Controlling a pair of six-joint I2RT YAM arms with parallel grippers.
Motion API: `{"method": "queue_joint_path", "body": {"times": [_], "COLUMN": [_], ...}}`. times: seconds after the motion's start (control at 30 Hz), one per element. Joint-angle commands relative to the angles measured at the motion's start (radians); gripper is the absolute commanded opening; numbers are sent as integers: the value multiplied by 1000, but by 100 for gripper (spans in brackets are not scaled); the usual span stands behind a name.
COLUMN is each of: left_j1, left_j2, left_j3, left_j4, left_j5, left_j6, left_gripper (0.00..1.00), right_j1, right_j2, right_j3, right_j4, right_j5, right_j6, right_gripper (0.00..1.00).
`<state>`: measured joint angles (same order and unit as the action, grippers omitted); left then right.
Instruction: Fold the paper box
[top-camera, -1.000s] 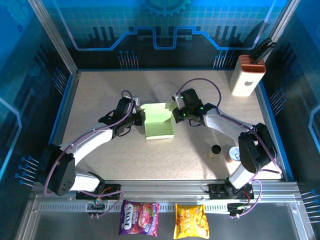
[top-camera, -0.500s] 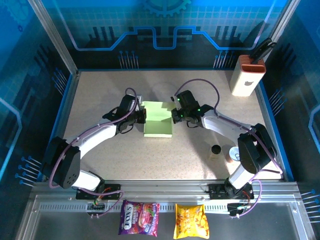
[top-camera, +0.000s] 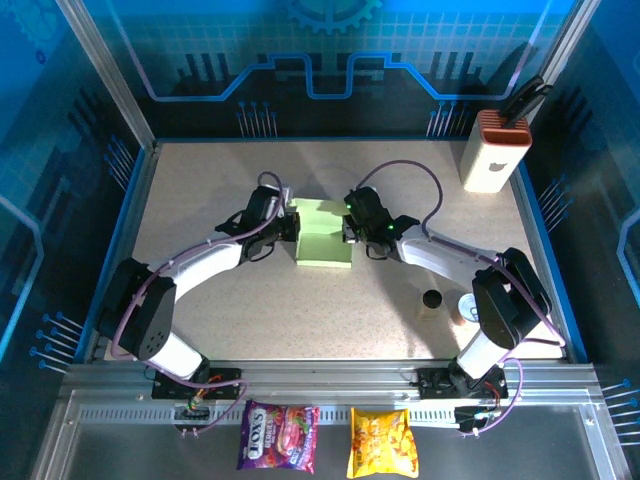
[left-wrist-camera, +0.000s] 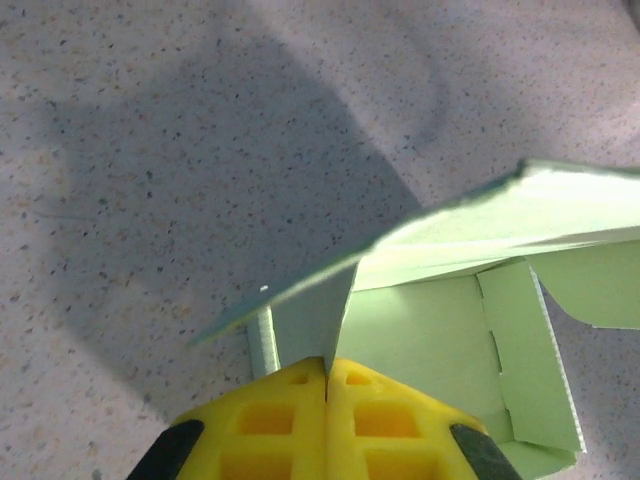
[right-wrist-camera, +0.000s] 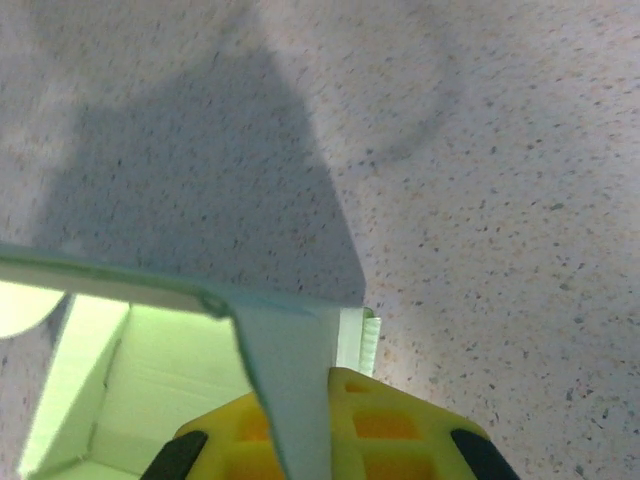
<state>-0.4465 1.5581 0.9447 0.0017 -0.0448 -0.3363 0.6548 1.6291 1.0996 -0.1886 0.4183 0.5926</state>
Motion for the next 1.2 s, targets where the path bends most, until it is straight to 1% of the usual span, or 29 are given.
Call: {"method": "queue_joint_path", "body": {"times": [0.0, 0.13, 0.43, 0.67, 0.93, 1.17], "left_j1": [-4, -4, -7, -14, -29, -41], "left_j2": [23, 40, 74, 68, 54, 54], "left_j3": [18, 2, -57, -105, -143, -195], "left_j4": [58, 107, 183, 222, 235, 242], "left_j5": [18, 24, 40, 32, 10, -11], "left_j6": [23, 34, 44, 31, 25, 23], "left_gripper": [6, 6, 9, 9, 14, 17], "right_j1": [17, 34, 57, 75, 98, 114], "right_j2": [17, 37, 73, 84, 84, 108], "right_j3": [-27, -33, -94, -127, -174, -244], "right_j4": [107, 149, 228, 274, 331, 415], "right_j5": [122, 177, 223, 241, 269, 264], "right_j6": [102, 108, 96, 87, 50, 36], "right_gripper": [0, 0, 0, 0, 0, 0]}}
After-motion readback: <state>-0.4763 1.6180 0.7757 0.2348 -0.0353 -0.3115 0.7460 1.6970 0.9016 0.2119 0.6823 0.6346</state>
